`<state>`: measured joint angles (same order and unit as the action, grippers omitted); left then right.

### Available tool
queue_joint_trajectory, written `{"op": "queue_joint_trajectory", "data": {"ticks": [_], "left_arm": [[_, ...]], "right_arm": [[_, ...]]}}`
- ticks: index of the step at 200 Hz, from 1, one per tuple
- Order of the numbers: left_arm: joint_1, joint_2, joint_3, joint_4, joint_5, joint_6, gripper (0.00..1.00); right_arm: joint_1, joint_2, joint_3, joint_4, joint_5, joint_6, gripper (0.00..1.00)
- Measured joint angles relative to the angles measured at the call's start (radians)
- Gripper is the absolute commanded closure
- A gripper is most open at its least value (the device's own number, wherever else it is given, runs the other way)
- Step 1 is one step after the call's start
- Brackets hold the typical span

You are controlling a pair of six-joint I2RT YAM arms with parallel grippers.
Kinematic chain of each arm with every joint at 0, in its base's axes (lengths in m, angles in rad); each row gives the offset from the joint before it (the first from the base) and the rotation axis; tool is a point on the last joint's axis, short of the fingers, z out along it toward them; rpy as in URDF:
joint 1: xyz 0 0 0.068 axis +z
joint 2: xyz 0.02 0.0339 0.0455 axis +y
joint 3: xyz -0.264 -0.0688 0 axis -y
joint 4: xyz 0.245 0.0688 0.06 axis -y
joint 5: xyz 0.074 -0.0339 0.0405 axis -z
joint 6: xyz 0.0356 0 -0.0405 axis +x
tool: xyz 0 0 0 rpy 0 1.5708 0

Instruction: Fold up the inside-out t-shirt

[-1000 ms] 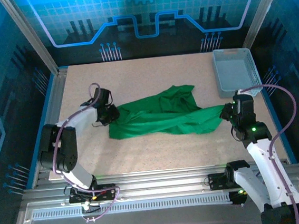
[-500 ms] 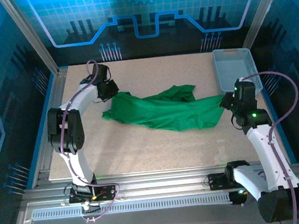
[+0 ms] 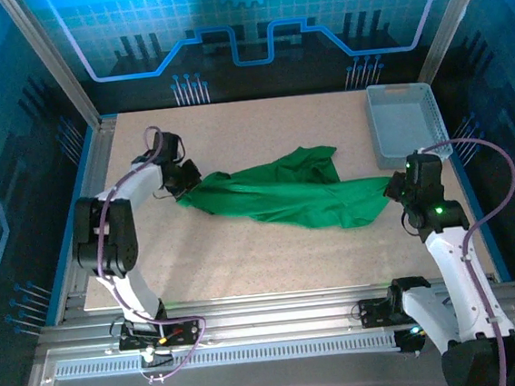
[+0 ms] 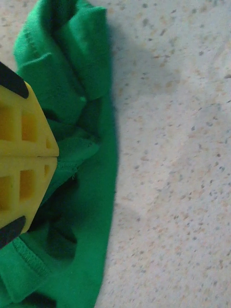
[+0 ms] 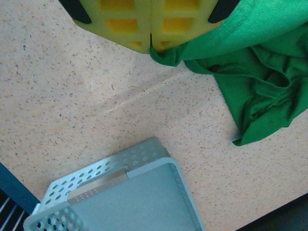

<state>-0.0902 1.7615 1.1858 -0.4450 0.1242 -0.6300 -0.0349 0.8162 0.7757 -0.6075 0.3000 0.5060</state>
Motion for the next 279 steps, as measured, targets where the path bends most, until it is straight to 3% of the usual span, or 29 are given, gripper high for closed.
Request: {"op": "queue_joint_trajectory", "data": {"ticks": [26,80,98,125,150,173,196,210,245,279], "left_arm": [[-0.039,-0.183,-0.106,-0.003,0.005,-0.020,1.00],[-0.214,-0.562,-0.235,-0.060,-0.018,-0.110,0.96],[-0.213,-0.529,-0.278,-0.090,-0.022,-0.132,0.96],[-0.188,-0.329,-0.262,-0.083,-0.029,-0.123,0.92],[-0.147,-0.109,-0.136,-0.082,-0.057,-0.076,0.76],[-0.129,-0.020,-0.045,-0.069,-0.097,-0.032,0.59],[-0.129,-0.061,-0.065,-0.057,-0.172,0.000,0.42],[-0.134,-0.142,-0.127,-0.042,-0.210,0.011,0.37],[-0.163,-0.366,-0.345,0.050,-0.232,0.032,0.37],[-0.183,-0.415,-0.505,0.174,-0.177,0.061,0.41]], "right_arm": [[-0.005,-0.060,-0.007,-0.026,0.030,0.003,1.00],[-0.012,-0.074,-0.007,-0.037,0.057,0.008,1.00],[-0.012,-0.061,-0.008,-0.036,0.056,0.014,1.00],[-0.012,-0.050,-0.008,-0.035,0.043,0.018,1.00],[-0.012,-0.046,-0.008,-0.035,0.020,0.018,1.00],[-0.012,-0.051,-0.010,-0.029,-0.005,0.018,1.00],[-0.012,-0.050,-0.010,-0.021,-0.026,0.018,1.00],[-0.012,-0.043,-0.010,-0.012,-0.038,0.018,1.00],[-0.012,-0.008,-0.010,-0.001,-0.050,0.017,1.00],[-0.018,0.042,0.007,-0.005,-0.047,0.010,1.00]]}}
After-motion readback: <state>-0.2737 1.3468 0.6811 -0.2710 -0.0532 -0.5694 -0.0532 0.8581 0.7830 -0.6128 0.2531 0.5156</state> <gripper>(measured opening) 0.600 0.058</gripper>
